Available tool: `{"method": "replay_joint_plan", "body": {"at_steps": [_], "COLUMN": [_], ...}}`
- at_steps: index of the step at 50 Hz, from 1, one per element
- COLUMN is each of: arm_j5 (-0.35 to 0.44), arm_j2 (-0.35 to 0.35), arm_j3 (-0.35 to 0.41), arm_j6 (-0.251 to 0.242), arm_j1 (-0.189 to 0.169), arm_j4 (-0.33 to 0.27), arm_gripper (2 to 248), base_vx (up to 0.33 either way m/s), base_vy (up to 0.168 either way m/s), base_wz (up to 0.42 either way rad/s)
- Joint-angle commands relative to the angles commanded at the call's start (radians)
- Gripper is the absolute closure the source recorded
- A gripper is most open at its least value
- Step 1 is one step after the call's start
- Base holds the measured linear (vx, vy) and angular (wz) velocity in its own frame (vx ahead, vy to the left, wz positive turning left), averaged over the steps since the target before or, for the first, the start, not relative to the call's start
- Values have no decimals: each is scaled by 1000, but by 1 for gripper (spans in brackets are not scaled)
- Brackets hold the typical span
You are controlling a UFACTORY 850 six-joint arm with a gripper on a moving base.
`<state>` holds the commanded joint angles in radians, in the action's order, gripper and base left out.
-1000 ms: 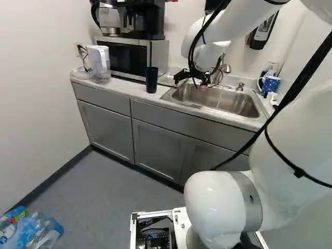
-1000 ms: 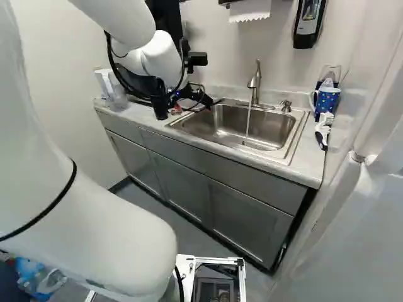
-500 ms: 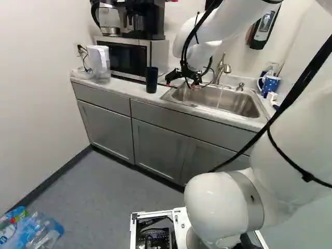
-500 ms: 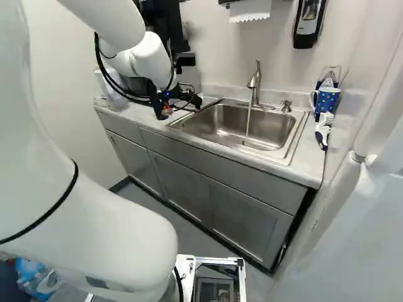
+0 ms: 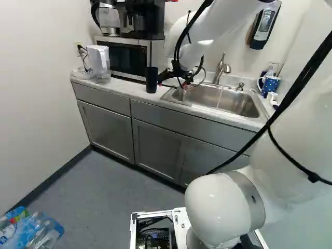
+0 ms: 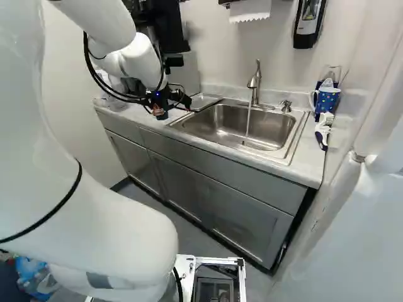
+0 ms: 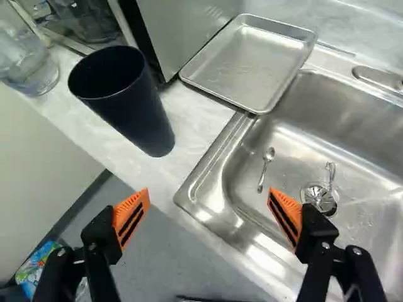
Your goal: Rinse the cup and place it in the tray
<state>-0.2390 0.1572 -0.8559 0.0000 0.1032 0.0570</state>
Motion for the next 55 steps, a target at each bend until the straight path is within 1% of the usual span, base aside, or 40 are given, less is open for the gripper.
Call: {"method": "replay_joint_plan", "body": {"at_steps": [21, 37, 44, 49, 55], "arm_j5": [0, 0, 0, 0, 0], "arm_j2": [-42, -101, -134, -151, -153], "arm_j3": [-39, -95, -128, -145, -147], "arm_j6": [0, 0, 0, 0, 0], "arm_j1": [71, 118, 132, 132, 131], "arm_j4": [0, 0, 0, 0, 0], "arm_gripper": [3, 3, 3, 3, 3], "base_vx": [0, 0, 0, 0, 0], "base_vy": [0, 0, 0, 0, 0], "base_wz": [0, 0, 0, 0, 0]}}
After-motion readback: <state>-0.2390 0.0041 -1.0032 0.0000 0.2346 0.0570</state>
